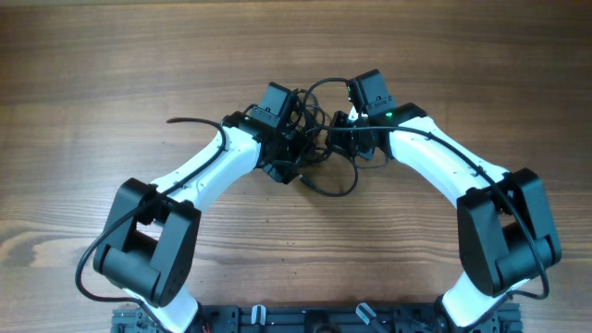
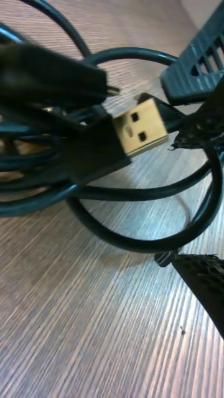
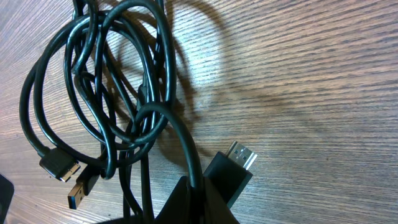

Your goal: Untangle cables

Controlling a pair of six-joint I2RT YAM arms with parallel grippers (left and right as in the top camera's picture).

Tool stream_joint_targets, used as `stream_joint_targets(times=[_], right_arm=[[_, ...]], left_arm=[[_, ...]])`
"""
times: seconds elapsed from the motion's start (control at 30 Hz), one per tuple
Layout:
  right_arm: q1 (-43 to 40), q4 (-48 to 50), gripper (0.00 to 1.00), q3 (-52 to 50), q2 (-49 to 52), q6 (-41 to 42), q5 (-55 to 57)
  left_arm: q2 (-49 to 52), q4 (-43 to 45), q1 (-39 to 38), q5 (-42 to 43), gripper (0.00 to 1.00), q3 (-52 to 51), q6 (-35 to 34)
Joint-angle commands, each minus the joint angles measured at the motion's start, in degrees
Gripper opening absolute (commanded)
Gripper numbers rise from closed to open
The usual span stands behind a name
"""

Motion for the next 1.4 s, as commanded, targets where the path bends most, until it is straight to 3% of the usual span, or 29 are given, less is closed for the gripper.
stream_joint_targets(times=[0.0, 0.1, 0.3, 0.4, 0.47, 0.63, 0.87, 1.07, 1.37], right_arm=[[-0.1, 0.1, 0.06, 0.3, 0.5, 0.2, -0.3], [-0.1, 0.1, 0.06, 0.3, 0.5, 0.2, -0.3], [-0.1, 0.1, 0.06, 0.3, 0.5, 0.2, -0.3], [-0.1, 0.1, 0.06, 0.3, 0.5, 0.2, -0.3], [-0.1, 0.1, 0.06, 0.3, 0.5, 0.2, -0.3], [-0.1, 0.0, 0.04, 0.3, 0.5, -1.4, 0.2], [-0.1, 0.1, 0.04, 0.3, 0.5, -1.3, 0.1], [-0.1, -0.1, 0.04, 0.3, 0.5, -2.6, 0.1], [-0.2, 0.2, 0.04, 0.3, 0.5, -5.2, 0.3]], left_arm=[[0.8, 1.5, 0.3, -2.6, 0.50, -0.5, -2.8], [0.8, 3.6, 0.3, -2.6, 0.32, -0.5, -2.9], [0.8, 4.1, 0.3, -3.5, 0.20, -0.5, -2.8], [0.8, 4.1, 0.3, -3.4, 0.04, -0.5, -2.3], [0.7, 4.4, 0.6, -2.8, 0.04, -0.5, -1.9], [-0.4, 10.7, 5.6, 13.6, 0.04, -0.5, 12.8], [-0.4, 12.3, 17.4, 33.4, 0.04, -0.5, 16.2], [-0.4, 13.1, 26.1, 39.4, 0.04, -0.5, 20.7], [-0.4, 13.1, 34.7, 55.6, 0.04, -0.5, 38.3]])
